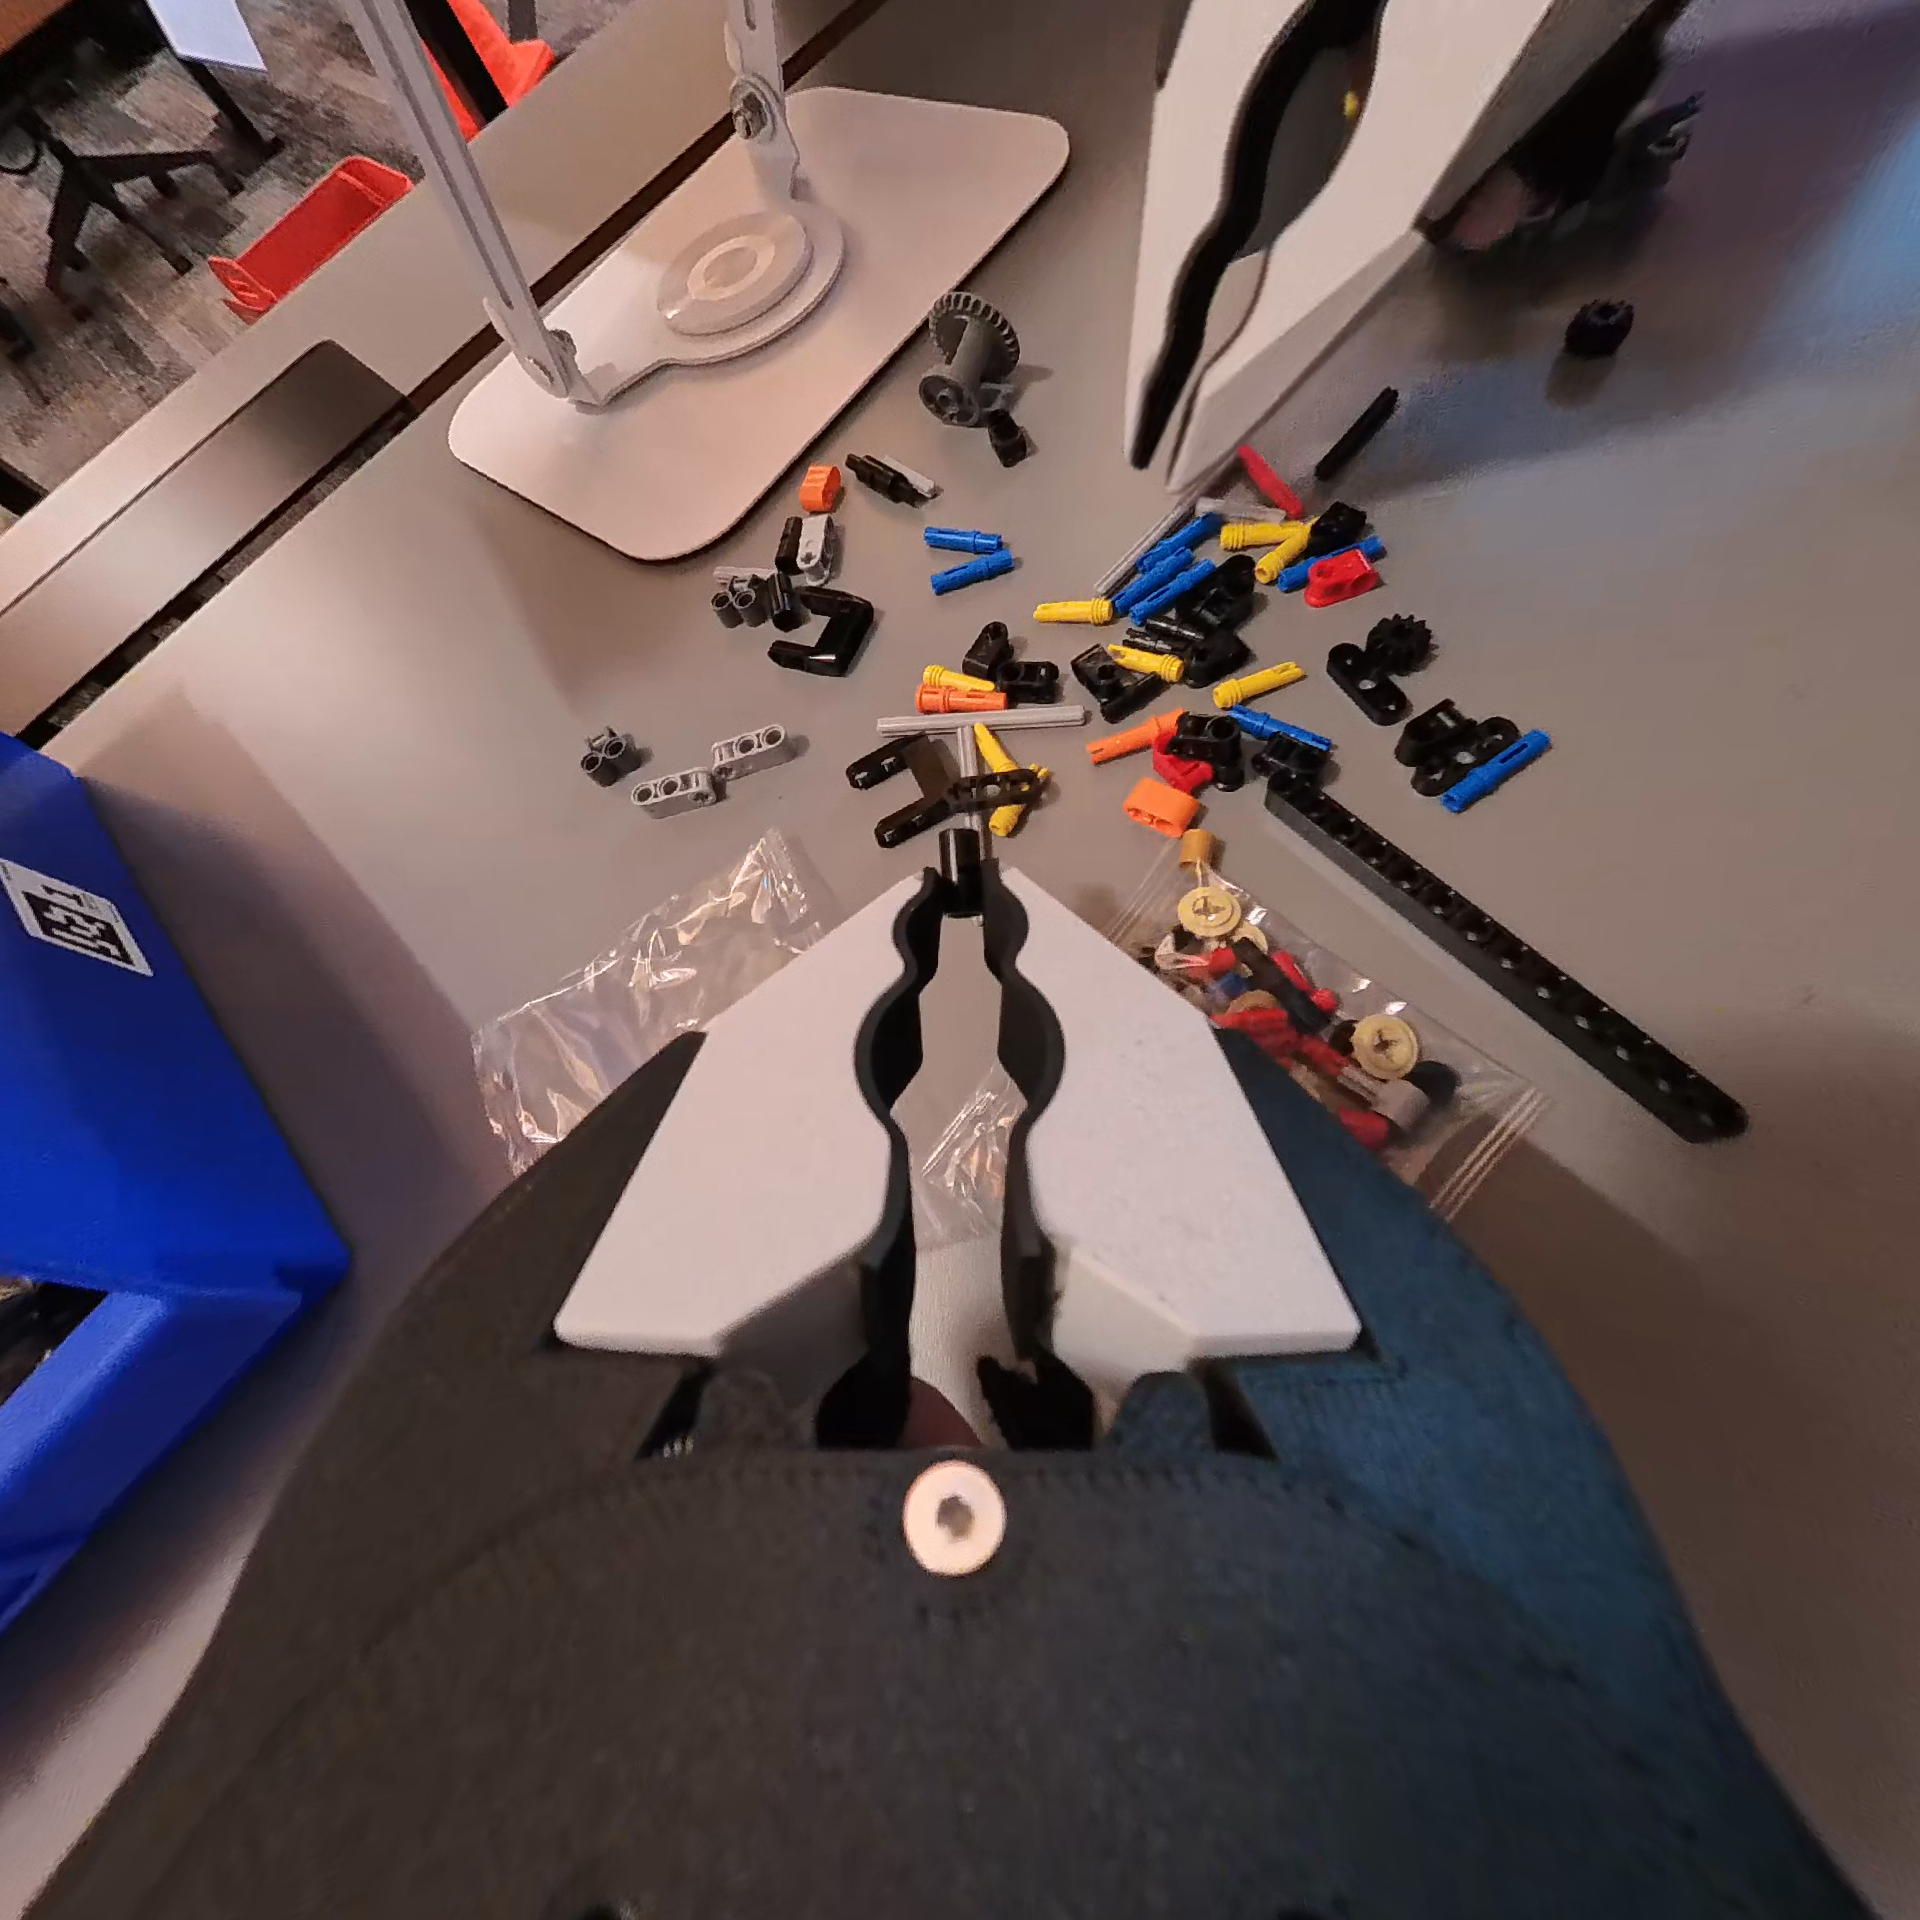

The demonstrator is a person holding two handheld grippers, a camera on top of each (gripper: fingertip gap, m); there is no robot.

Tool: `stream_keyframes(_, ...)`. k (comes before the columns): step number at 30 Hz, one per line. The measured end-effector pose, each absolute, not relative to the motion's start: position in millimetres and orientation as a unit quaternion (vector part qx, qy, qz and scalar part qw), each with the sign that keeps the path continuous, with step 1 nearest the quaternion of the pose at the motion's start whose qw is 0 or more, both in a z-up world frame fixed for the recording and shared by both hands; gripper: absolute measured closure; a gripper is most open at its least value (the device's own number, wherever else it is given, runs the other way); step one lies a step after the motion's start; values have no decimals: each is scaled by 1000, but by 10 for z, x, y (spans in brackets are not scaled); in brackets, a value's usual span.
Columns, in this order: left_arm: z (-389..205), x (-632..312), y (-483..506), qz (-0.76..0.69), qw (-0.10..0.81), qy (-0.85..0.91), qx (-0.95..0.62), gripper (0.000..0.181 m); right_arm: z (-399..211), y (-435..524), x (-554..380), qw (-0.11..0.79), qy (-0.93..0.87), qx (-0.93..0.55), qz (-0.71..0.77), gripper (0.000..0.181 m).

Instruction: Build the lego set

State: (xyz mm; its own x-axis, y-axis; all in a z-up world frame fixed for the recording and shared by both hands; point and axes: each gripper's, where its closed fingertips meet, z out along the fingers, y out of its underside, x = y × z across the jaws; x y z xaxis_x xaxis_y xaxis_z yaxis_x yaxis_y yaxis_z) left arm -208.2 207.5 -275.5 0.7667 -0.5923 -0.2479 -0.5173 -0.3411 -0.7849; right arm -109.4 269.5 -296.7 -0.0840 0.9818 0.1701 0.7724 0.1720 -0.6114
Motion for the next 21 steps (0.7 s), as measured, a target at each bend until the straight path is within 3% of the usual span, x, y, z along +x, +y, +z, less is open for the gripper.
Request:
stream_keyframes(16,-2732,-2107,2088,-42,470,333,-817,176,-3103,2997,-1495,294,-687,-641,175,167)
stream_keyframes(21,-2757,-2096,2086,-44,467,335,-817,176,-3133,3010,-1493,282,-689,-644,178,178)
